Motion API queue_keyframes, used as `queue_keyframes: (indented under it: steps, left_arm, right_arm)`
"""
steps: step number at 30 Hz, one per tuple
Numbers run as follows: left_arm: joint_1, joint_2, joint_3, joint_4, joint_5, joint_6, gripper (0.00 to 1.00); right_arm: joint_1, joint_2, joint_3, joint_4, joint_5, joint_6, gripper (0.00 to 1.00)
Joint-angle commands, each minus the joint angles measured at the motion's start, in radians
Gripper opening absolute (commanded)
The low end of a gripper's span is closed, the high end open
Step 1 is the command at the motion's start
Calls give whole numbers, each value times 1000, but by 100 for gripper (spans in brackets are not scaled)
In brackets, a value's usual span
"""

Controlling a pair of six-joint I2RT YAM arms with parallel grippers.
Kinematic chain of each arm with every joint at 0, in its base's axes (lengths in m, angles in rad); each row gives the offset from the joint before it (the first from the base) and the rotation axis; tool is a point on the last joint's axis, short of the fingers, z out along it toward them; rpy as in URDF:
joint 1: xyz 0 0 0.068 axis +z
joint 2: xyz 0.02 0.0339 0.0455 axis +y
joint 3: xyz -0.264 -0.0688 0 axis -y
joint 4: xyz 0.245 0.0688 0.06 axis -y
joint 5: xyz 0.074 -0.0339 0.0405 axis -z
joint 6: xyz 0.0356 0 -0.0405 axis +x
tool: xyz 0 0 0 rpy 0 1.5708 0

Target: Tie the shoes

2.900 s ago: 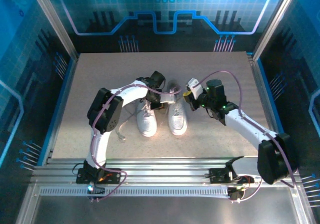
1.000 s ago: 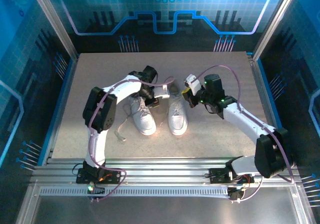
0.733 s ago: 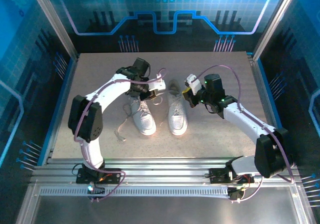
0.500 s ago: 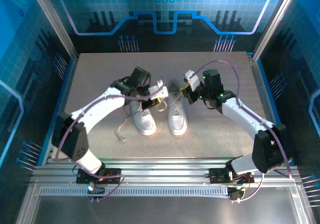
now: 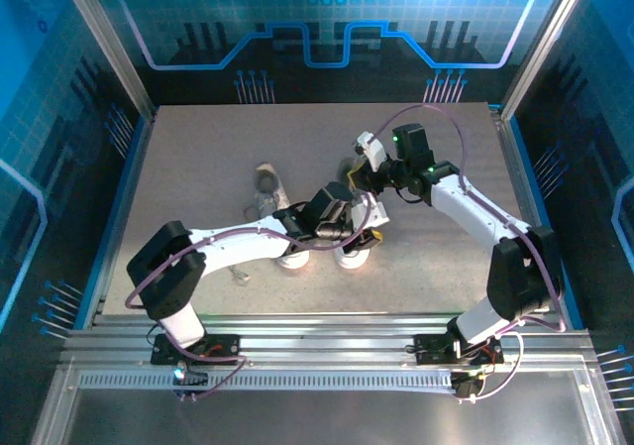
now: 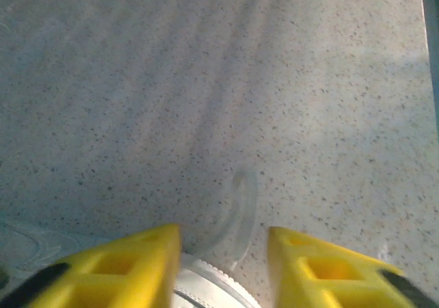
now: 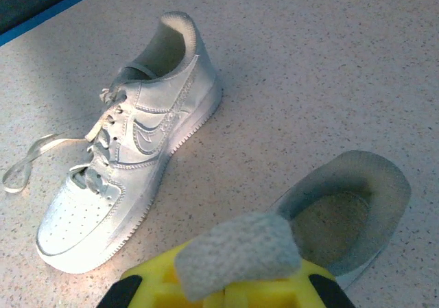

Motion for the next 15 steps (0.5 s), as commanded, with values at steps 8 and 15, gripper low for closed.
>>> queue_keyframes:
  steps: [8, 15]
  left_arm:
    - [213, -296, -149, 47, 178, -205, 49]
    - [427, -328, -150, 114, 370, -440, 49]
  right_arm:
    - [26, -52, -75, 112, -28, -54, 0]
    - [73, -72, -112, 172, 25, -112, 0]
